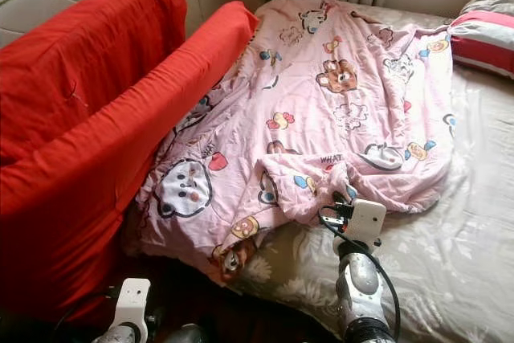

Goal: Clean up the room

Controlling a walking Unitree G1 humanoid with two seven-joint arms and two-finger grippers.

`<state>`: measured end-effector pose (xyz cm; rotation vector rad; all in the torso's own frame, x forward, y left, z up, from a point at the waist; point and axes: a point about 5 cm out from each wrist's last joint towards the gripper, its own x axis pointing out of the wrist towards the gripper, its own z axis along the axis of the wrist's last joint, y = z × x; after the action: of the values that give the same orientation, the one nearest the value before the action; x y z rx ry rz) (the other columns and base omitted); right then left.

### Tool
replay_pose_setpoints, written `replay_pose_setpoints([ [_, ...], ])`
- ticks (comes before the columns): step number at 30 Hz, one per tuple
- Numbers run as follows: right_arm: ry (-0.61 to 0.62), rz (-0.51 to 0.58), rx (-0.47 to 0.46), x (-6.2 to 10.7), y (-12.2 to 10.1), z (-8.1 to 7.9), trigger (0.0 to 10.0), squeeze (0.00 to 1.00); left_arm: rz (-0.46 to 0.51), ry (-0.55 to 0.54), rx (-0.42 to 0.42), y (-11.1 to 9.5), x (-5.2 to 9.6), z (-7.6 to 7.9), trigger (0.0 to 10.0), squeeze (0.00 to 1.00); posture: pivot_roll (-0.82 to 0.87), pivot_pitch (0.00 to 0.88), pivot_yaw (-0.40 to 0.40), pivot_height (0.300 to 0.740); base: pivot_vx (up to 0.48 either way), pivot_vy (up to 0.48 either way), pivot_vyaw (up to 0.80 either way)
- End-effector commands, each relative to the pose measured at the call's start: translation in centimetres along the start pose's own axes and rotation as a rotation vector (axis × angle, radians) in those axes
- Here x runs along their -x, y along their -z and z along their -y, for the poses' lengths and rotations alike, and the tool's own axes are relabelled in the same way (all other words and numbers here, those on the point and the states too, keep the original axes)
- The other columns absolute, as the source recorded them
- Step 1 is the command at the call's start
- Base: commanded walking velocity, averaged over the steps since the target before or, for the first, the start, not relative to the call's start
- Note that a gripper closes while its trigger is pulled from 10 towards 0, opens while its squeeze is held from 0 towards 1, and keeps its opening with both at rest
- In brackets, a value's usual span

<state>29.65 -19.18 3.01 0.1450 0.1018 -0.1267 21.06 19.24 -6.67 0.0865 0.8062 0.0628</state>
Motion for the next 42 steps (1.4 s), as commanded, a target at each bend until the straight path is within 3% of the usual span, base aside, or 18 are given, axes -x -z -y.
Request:
replay_pose_setpoints([
  [1, 0.002, -0.011, -0.005, 0.14, 0.24, -0.04, 10.0, 0.00, -0.035, -0.003, -0.003, 1.12, 0.27, -0.33, 10.0, 0.00, -0.05, 0.148, 0.032, 0.740, 0.000, 0.000, 0.00],
  [29, 0.022, -0.014, -0.021, 0.14, 0.33, -0.06, 10.0, 0.00, -0.024, 0.009, 0.004, 0.90, 0.23, -0.37, 10.0, 0.00, -0.05, 0.155, 0.039, 0.740, 0.000, 0.000, 0.00],
  [42, 0.035, -0.015, -0.031, 0.14, 0.35, 0.12, 10.0, 0.00, -0.023, 0.013, -0.004, 0.89, 0.23, -0.33, 10.0, 0.00, -0.04, 0.156, 0.040, 0.740, 0.000, -0.296, 0.00],
])
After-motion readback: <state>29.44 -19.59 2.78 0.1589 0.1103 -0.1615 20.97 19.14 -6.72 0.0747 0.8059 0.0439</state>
